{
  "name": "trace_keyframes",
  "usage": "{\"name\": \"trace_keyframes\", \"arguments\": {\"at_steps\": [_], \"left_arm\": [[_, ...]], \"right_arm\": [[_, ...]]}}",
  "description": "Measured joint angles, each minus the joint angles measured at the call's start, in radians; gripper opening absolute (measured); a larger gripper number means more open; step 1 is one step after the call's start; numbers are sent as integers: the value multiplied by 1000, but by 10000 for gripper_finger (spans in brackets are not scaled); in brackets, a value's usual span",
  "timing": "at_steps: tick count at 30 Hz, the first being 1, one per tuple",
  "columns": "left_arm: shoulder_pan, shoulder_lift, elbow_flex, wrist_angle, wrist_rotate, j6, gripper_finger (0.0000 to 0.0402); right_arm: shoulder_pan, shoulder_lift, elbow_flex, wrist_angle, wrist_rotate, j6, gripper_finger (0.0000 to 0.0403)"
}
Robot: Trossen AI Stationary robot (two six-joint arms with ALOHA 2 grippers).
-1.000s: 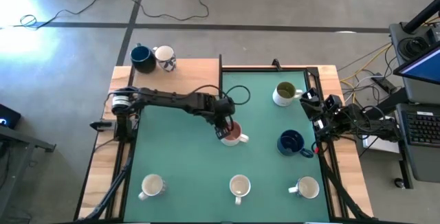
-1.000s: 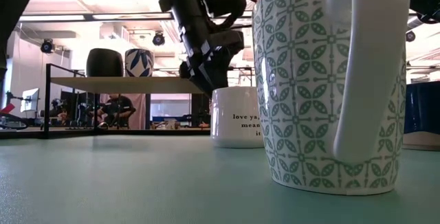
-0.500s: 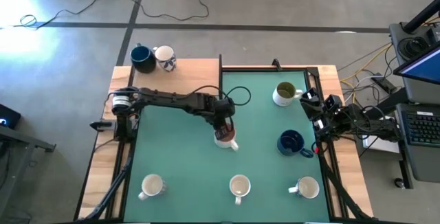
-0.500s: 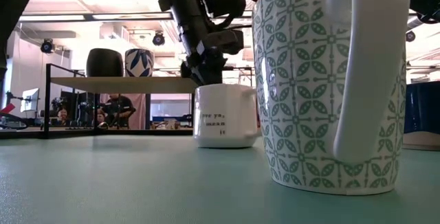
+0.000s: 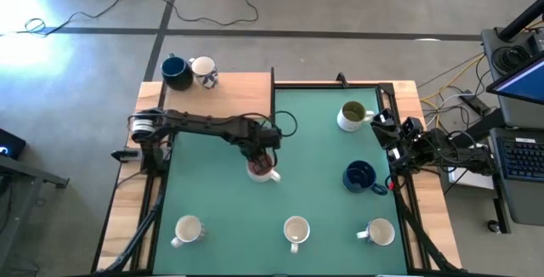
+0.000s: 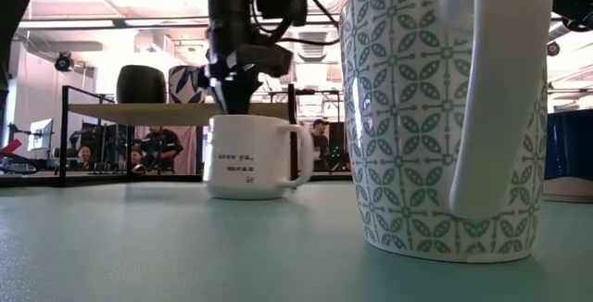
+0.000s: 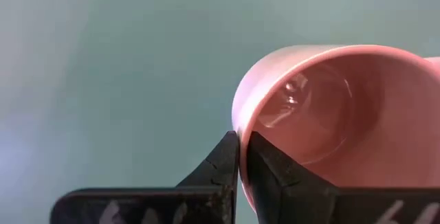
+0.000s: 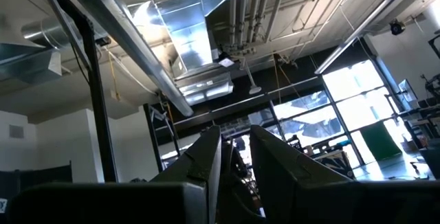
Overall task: Place coffee mugs
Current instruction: Put the white pink mug on the shelf
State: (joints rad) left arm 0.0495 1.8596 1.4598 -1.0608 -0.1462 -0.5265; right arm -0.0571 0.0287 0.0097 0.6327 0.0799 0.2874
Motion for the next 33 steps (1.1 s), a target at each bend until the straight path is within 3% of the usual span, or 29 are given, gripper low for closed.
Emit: {"name": "trace_keyframes", "arguments": {"at_steps": [12, 21, 27, 33], "left_arm": [[-18, -142, -181, -42, -81, -485, 5], [-23, -238, -316, -42, -117, -635, 35], [-26, -287, -309, -40, -118, -583, 89], [-55, -303, -258, -33, -145, -267, 114]], "right_arm": [[0, 0, 0, 0, 0, 0, 68], [0, 0, 0, 0, 0, 0, 68], [0, 0, 0, 0, 0, 0, 68], [0, 0, 0, 0, 0, 0, 68]]}}
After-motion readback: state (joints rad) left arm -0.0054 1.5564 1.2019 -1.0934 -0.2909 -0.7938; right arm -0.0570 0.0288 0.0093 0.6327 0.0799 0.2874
